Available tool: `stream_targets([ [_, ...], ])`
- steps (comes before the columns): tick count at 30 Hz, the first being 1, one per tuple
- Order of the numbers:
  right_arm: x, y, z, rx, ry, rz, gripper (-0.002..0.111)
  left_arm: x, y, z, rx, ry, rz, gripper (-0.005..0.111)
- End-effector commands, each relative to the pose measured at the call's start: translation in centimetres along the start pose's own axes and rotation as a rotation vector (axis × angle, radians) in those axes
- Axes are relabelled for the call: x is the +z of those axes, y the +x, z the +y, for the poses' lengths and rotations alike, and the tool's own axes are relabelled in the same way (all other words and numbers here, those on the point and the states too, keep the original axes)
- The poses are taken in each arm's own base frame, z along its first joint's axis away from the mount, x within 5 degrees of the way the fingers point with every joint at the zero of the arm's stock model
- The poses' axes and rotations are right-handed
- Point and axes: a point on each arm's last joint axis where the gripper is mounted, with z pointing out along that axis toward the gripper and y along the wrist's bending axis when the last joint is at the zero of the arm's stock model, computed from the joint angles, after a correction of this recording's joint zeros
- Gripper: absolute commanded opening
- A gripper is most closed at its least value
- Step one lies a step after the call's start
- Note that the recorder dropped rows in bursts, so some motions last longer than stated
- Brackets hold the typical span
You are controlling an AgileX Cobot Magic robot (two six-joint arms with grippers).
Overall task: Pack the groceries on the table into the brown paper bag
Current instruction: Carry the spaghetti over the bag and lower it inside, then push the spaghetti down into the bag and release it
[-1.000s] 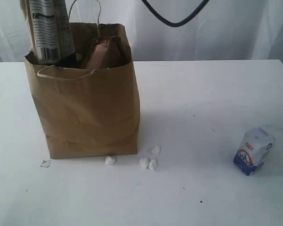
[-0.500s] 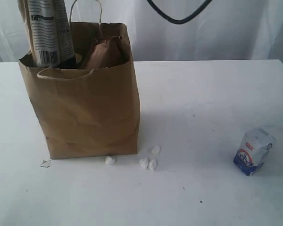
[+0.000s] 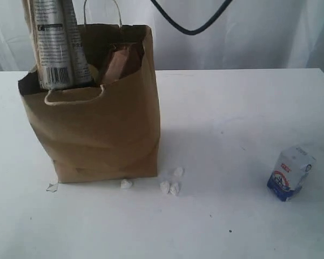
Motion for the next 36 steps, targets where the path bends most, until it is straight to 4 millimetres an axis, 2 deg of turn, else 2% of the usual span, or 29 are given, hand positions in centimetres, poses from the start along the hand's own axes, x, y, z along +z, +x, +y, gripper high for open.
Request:
stream_targets([
  [1, 1.1, 1.5, -0.8, -0.105, 0.042, 0.063, 0.000, 0.0, 0.1, -0.1, -0.008, 0.009, -0.002, 0.000],
  [6, 0.5, -0.5, -1.1, -0.131, 0.096, -0.047, 0.000, 0.0, 0.1, -0.1, -0.008, 0.009, -0.002, 0.000],
  [12, 0.4, -0.3, -0.9, -0.143, 0.080, -0.018, 0.000, 0.0, 0.1, -0.1, -0.008, 0.009, -0.002, 0.000],
  [17, 0.6, 0.9, -0.6, -0.167, 0.024, 0.096, 0.000, 0.0, 0.1, -0.1, -0.008, 0.009, -0.002, 0.000],
  [23, 1.2, 3.6, -0.7, -0.235, -0.023, 0.308, 0.000, 0.0, 0.1, -0.1, -0.008, 0.009, -0.002, 0.000],
  [27, 2.0, 4.6, -1.1, -0.247, -0.015, 0.341, 0.000, 0.0, 0.1, -0.1, -0.008, 0.009, -0.002, 0.000],
  [31, 2.6, 5.3, -1.8, -0.296, 0.025, 0.359, 0.012, 0.0, 0.1, -0.1, -0.008, 0.009, -0.002, 0.000],
  [36, 3.1, 6.2, -2.6, -0.251, 0.089, 0.402, 0.041, 0.0, 0.1, -0.1, -0.008, 0.009, -0.002, 0.000],
])
